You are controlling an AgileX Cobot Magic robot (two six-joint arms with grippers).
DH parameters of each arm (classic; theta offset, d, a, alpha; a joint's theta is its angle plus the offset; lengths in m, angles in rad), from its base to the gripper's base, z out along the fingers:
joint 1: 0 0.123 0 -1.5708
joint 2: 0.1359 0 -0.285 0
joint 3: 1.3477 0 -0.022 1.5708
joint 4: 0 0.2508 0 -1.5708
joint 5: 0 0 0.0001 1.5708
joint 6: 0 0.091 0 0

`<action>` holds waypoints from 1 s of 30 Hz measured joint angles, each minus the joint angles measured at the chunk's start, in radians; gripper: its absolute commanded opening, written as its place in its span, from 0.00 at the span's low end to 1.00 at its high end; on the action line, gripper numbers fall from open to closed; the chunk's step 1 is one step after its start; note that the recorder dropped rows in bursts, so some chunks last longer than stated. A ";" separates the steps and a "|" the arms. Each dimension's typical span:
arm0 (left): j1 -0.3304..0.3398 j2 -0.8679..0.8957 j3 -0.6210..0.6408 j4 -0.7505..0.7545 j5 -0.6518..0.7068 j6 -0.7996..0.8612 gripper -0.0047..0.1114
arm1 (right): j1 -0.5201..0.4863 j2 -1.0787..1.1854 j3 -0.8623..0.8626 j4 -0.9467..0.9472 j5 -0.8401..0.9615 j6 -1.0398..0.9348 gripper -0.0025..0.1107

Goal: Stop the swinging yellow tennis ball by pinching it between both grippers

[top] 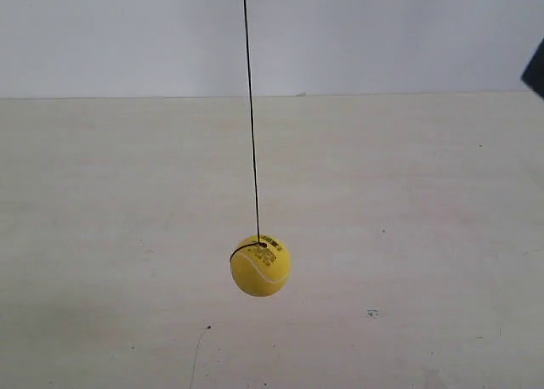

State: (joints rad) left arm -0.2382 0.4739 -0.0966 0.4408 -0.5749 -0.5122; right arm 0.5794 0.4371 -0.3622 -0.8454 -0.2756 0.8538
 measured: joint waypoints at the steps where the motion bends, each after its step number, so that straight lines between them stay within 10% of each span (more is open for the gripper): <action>1: 0.000 -0.034 0.000 0.000 0.020 -0.012 0.08 | 0.000 -0.020 0.000 0.002 0.004 0.003 0.02; 30: 0.000 -0.472 0.000 0.006 0.069 -0.073 0.08 | 0.000 -0.123 0.002 0.002 0.025 0.022 0.02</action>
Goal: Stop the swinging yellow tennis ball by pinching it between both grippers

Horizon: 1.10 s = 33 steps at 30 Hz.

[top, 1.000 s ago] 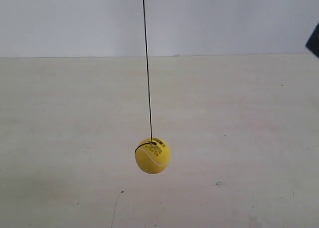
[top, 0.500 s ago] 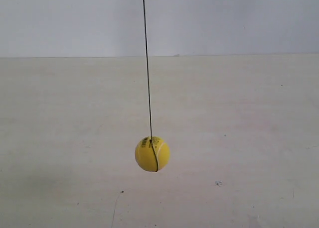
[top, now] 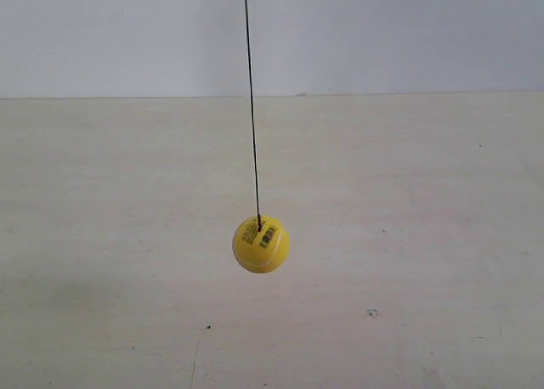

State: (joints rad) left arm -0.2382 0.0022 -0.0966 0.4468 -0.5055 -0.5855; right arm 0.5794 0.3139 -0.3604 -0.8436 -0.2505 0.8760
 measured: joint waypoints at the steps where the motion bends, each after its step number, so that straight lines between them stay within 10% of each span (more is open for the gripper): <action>1: 0.000 0.000 0.000 0.000 0.000 0.000 0.08 | 0.000 0.000 0.000 0.000 0.000 0.000 0.02; 20: 0.000 0.000 0.079 -0.150 0.006 0.049 0.08 | 0.000 0.000 0.000 0.000 0.000 0.000 0.02; 33: 0.150 0.000 0.080 -0.385 0.144 0.197 0.08 | 0.000 0.000 0.000 0.000 0.000 0.000 0.02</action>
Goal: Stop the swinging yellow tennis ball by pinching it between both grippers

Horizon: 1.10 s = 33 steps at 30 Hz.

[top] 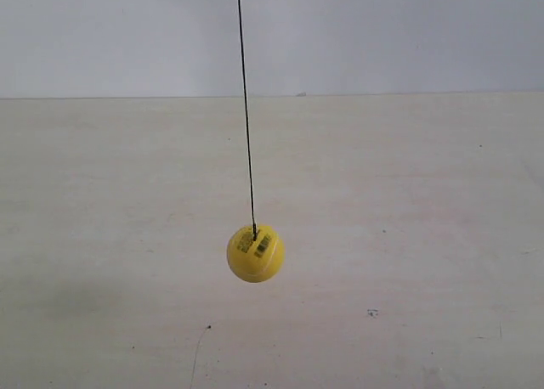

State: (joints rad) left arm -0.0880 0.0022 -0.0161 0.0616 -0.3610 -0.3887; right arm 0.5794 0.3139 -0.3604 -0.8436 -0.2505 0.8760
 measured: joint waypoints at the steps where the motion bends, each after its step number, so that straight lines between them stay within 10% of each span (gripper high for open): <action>1: 0.004 0.000 0.000 -0.010 0.019 0.035 0.08 | 0.000 0.000 0.000 0.000 0.000 0.000 0.02; 14: 0.005 0.000 0.000 -0.082 0.274 0.449 0.08 | 0.000 0.000 0.000 0.000 0.000 0.000 0.02; 33: 0.044 0.000 0.012 -0.040 0.502 0.477 0.08 | 0.000 0.000 0.000 0.000 0.000 0.000 0.02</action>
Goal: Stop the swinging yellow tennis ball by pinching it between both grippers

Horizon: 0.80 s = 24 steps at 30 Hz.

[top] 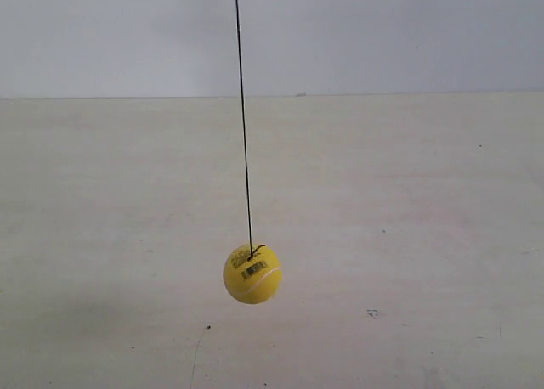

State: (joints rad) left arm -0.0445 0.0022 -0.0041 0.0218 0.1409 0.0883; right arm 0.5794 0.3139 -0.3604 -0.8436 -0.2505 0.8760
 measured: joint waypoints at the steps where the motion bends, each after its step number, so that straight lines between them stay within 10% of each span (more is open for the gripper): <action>1: 0.000 0.000 0.000 0.000 0.019 0.000 0.08 | 0.000 0.000 0.000 0.000 0.000 0.000 0.02; 24: 0.000 0.000 0.000 0.000 0.154 0.000 0.08 | 0.000 0.000 0.000 0.000 0.000 0.000 0.02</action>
State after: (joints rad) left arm -0.0445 0.0022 -0.0041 0.0218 0.2951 0.0883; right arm 0.5794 0.3139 -0.3604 -0.8436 -0.2505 0.8760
